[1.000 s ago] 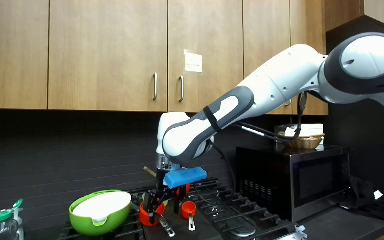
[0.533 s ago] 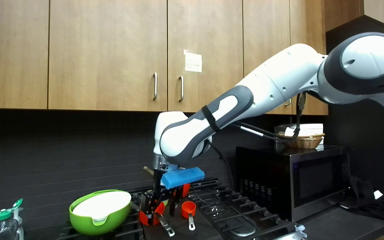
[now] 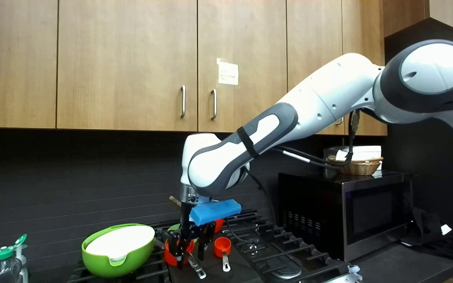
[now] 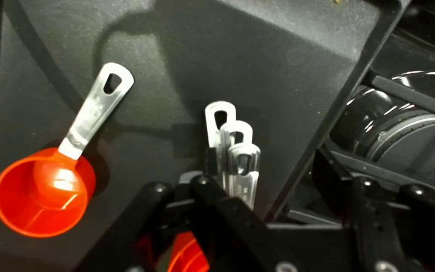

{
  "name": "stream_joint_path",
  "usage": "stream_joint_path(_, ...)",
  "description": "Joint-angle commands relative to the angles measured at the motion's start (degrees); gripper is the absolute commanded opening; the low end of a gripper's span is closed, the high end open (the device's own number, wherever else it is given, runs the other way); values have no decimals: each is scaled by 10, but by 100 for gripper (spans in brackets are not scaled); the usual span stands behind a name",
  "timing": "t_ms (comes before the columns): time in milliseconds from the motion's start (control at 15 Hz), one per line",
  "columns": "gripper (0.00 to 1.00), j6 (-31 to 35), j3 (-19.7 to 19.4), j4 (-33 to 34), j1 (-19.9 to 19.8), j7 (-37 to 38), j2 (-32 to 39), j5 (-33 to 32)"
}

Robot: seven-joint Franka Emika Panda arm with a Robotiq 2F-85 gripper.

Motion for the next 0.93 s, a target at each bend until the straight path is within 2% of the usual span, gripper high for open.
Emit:
stream_joint_path(0,62,2,-6,-1,3,3,-2,-2)
stream_joint_path(267,54,2,-7,-2,2,3,-2,-2)
stream_joint_path(400,44,2,-7,-1,2,2,-2,-2)
stream_joint_path(467,35,2,-8,-1,2,2,-3,-2)
stream_joint_path(600,33,2,-8,-1,1,1,-2,-1)
stream_joint_path(733,37,1,-8,0,1,1,-2,-1)
stream_joint_path(867,34,1,-8,-1,1,1,-3,-1)
